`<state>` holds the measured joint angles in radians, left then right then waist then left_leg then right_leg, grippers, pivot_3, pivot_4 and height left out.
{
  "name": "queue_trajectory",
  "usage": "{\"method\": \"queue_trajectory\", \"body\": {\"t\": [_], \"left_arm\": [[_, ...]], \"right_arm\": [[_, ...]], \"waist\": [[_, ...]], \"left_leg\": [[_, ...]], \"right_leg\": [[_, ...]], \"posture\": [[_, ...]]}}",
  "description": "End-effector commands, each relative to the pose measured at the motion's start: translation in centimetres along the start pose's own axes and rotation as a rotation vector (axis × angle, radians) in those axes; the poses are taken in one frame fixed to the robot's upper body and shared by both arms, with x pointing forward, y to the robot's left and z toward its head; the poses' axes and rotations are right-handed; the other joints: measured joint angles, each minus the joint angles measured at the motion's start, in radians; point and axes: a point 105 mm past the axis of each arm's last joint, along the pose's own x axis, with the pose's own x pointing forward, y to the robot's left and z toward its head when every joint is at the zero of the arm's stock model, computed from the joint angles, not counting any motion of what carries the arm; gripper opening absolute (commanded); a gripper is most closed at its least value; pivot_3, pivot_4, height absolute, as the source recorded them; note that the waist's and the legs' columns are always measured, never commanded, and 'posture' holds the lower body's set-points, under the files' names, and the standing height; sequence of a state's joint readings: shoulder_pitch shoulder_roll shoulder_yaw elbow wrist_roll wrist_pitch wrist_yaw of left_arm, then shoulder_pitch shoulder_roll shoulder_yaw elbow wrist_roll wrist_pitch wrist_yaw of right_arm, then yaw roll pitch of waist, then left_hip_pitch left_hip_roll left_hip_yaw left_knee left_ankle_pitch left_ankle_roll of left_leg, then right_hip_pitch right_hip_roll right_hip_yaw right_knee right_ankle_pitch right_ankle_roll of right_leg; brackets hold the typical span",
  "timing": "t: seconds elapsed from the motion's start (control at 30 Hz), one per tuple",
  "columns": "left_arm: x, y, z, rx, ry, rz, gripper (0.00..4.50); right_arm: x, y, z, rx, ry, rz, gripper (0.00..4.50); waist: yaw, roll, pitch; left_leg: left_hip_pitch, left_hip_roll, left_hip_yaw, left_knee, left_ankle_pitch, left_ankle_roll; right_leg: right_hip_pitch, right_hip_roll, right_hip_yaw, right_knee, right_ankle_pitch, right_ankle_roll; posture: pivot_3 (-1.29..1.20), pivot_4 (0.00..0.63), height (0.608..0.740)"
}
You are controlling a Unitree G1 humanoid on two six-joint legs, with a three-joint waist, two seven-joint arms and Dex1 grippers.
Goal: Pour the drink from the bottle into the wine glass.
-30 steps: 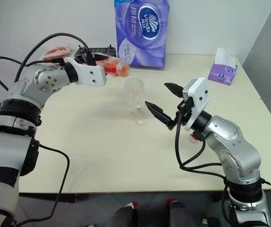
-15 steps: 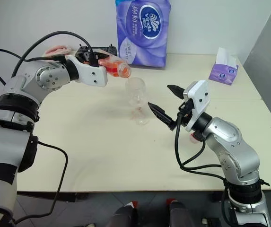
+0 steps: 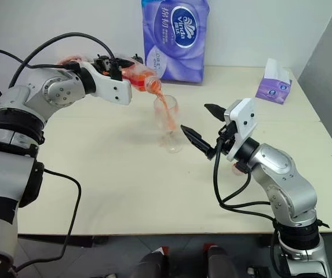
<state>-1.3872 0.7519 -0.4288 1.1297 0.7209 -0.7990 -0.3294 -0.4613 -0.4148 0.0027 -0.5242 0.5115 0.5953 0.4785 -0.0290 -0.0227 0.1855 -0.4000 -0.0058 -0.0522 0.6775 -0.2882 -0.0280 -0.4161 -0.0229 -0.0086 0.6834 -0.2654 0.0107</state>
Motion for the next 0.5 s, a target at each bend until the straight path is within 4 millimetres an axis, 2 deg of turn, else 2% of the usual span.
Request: {"method": "queue_trajectory", "body": {"t": [0.03, 0.5], "left_arm": [[-0.76, 2.78, -0.39, 0.04, 0.011, 0.079, 1.68], [-1.0, 3.08, -0.55, 0.058, 0.016, 0.081, 1.68]], "right_arm": [[-0.09, 0.14, 1.02, -0.024, -0.043, 0.002, 4.5], [-0.12, 0.31, 1.03, -0.019, -0.042, 0.017, 4.5]], "waist": [[0.0, 0.0, 0.0], [0.0, 0.0, 0.0]], "left_leg": [[0.0, 0.0, 0.0, 0.0, 0.0, 0.0], [0.0, 0.0, 0.0, 0.0, 0.0, 0.0]], "right_leg": [[0.0, 0.0, 0.0, 0.0, 0.0, 0.0], [0.0, 0.0, 0.0, 0.001, 0.0, 0.0]], "posture": [[0.0, 0.15, 0.74], [0.0, 0.15, 0.74]]}}
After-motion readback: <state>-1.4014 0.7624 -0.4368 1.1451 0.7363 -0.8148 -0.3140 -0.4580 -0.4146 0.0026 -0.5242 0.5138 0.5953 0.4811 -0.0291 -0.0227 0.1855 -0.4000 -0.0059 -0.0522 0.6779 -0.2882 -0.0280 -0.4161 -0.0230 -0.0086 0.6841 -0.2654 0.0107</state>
